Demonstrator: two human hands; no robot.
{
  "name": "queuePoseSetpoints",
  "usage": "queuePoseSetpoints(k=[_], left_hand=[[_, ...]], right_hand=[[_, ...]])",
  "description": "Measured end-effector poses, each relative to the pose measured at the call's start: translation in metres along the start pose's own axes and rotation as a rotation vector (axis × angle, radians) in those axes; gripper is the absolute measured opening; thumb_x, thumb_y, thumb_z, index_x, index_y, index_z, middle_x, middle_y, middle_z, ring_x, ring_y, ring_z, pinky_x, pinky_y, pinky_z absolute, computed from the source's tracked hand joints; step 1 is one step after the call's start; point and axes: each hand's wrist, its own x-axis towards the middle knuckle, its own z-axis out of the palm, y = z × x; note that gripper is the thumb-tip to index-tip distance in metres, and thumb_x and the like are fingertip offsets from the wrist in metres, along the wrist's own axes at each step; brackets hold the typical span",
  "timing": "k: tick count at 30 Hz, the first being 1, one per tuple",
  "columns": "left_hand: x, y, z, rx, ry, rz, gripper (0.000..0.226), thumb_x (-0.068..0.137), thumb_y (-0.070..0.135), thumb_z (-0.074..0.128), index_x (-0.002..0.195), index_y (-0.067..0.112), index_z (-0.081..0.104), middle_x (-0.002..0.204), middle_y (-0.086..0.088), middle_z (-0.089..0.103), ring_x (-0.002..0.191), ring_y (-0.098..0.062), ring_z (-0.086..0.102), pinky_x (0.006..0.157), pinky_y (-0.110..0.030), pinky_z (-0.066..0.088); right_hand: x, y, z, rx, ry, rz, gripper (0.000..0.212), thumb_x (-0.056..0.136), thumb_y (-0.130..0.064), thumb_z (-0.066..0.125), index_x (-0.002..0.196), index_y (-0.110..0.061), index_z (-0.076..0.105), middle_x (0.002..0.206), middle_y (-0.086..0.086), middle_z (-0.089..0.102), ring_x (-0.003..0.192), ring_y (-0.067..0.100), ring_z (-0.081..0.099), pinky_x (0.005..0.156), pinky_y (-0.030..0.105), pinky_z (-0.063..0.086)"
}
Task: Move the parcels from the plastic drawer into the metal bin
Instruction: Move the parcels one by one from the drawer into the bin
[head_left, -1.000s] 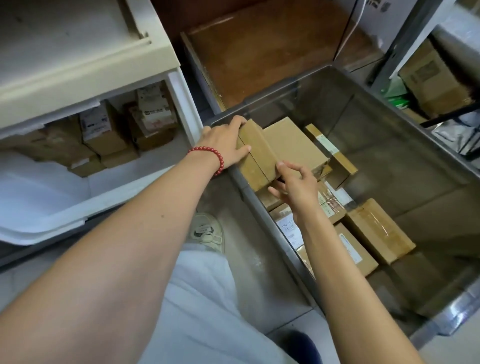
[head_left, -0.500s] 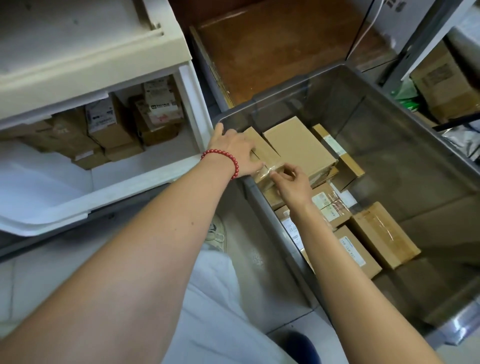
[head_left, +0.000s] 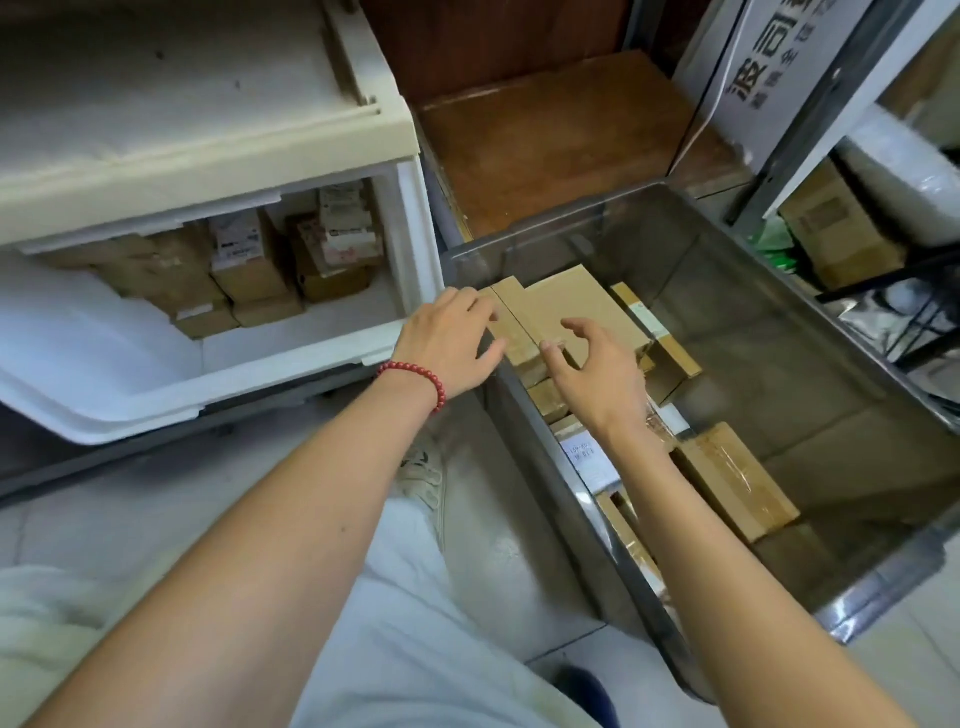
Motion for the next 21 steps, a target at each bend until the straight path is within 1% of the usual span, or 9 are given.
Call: queuePoseSetpoints(k=[3, 8, 11, 13, 15, 17, 21], left_hand=[[-0.025, -0.018, -0.012, 0.000, -0.016, -0.073, 0.037, 0.093, 0.043, 0.048, 0.122, 0.021, 0.052, 0.118, -0.001, 0.057, 0.112, -0.022, 0.051, 0.084, -0.036, 0.043], [-0.068, -0.075, -0.040, 0.056, -0.042, -0.290, 0.049, 0.092, 0.048, 0.048, 0.134, 0.024, 0.044, 0.129, -0.004, 0.054, 0.119, -0.026, 0.049, 0.091, -0.040, 0.041], [-0.096, -0.109, -0.055, 0.045, -0.015, -0.447, 0.054, 0.093, 0.050, 0.048, 0.138, 0.023, 0.040, 0.135, -0.005, 0.052, 0.123, -0.028, 0.048, 0.093, -0.042, 0.042], [-0.111, -0.128, -0.061, 0.030, 0.020, -0.521, 0.056, 0.092, 0.052, 0.048, 0.139, 0.022, 0.040, 0.137, -0.005, 0.051, 0.124, -0.028, 0.048, 0.092, -0.042, 0.044], [-0.122, -0.144, -0.064, 0.037, 0.037, -0.557, 0.058, 0.092, 0.052, 0.047, 0.140, 0.022, 0.039, 0.138, -0.004, 0.051, 0.123, -0.028, 0.049, 0.091, -0.042, 0.045], [-0.129, -0.155, -0.063, 0.048, 0.038, -0.569, 0.058, 0.092, 0.052, 0.047, 0.141, 0.021, 0.037, 0.138, -0.004, 0.051, 0.123, -0.029, 0.050, 0.091, -0.042, 0.045], [-0.135, -0.170, -0.040, -0.008, 0.048, -0.613, 0.058, 0.093, 0.049, 0.047, 0.144, 0.023, 0.034, 0.143, -0.003, 0.047, 0.126, -0.029, 0.046, 0.092, -0.042, 0.043]], right_hand=[[-0.010, -0.020, 0.002, 0.008, 0.002, -0.099, 0.042, 0.091, -0.053, 0.049, 0.127, -0.033, 0.054, 0.135, -0.003, 0.056, 0.120, 0.022, 0.054, 0.101, 0.049, 0.044], [-0.026, -0.064, 0.018, 0.024, -0.063, -0.328, 0.035, 0.093, -0.043, 0.054, 0.124, -0.027, 0.059, 0.128, -0.002, 0.058, 0.122, 0.020, 0.049, 0.102, 0.041, 0.041], [-0.032, -0.089, 0.031, 0.037, -0.123, -0.413, 0.033, 0.093, -0.042, 0.056, 0.122, -0.027, 0.060, 0.126, -0.004, 0.057, 0.118, 0.018, 0.050, 0.100, 0.040, 0.043], [-0.032, -0.103, 0.040, 0.020, -0.160, -0.462, 0.036, 0.093, -0.042, 0.056, 0.125, -0.025, 0.059, 0.128, -0.003, 0.054, 0.119, 0.019, 0.049, 0.101, 0.039, 0.042], [-0.030, -0.115, 0.049, 0.002, -0.194, -0.495, 0.041, 0.094, -0.041, 0.056, 0.131, -0.023, 0.055, 0.134, 0.000, 0.050, 0.127, 0.020, 0.043, 0.104, 0.035, 0.037], [-0.026, -0.125, 0.062, -0.005, -0.224, -0.495, 0.048, 0.095, -0.040, 0.056, 0.138, -0.021, 0.047, 0.142, 0.003, 0.043, 0.133, 0.020, 0.038, 0.107, 0.033, 0.034], [-0.014, -0.134, 0.090, -0.030, -0.270, -0.465, 0.063, 0.094, -0.037, 0.058, 0.147, -0.016, 0.032, 0.150, 0.005, 0.032, 0.137, 0.022, 0.034, 0.111, 0.034, 0.031]])
